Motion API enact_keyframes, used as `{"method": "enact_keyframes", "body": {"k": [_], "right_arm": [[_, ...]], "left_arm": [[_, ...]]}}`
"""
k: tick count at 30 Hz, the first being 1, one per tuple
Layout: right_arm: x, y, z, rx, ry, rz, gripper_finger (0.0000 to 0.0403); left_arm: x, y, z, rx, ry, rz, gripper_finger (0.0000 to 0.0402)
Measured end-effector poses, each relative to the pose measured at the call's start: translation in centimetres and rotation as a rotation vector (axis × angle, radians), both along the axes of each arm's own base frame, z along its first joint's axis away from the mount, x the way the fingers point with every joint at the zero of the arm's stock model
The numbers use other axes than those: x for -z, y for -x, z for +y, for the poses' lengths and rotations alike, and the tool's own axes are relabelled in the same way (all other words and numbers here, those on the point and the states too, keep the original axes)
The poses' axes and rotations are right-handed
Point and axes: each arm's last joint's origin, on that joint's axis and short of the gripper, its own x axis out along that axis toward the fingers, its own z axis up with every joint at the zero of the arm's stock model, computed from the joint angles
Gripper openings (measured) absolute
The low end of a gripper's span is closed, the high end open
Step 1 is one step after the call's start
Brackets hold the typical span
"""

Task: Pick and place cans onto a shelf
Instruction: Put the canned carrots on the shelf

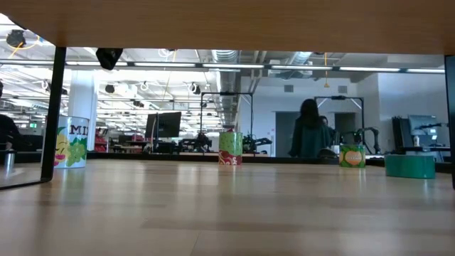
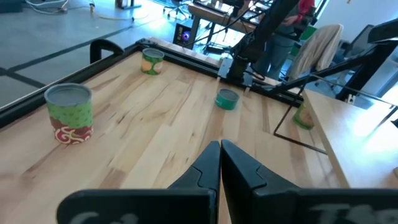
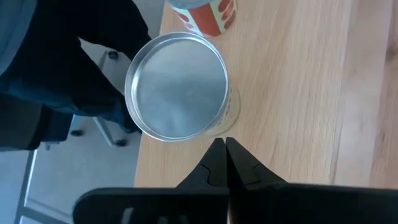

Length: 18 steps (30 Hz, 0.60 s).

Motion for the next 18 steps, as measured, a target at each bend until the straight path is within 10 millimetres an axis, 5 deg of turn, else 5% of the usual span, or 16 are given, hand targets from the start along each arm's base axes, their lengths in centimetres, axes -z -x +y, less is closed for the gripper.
{"method": "enact_keyframes", "body": {"k": [18], "right_arm": [[0.6,-1.1,0.8,-0.022,-0.088,-0.066,0.0002]], "left_arm": [[0.0,0.0,0.0,-0.007,-0.003,0.003,0.0000]]}}
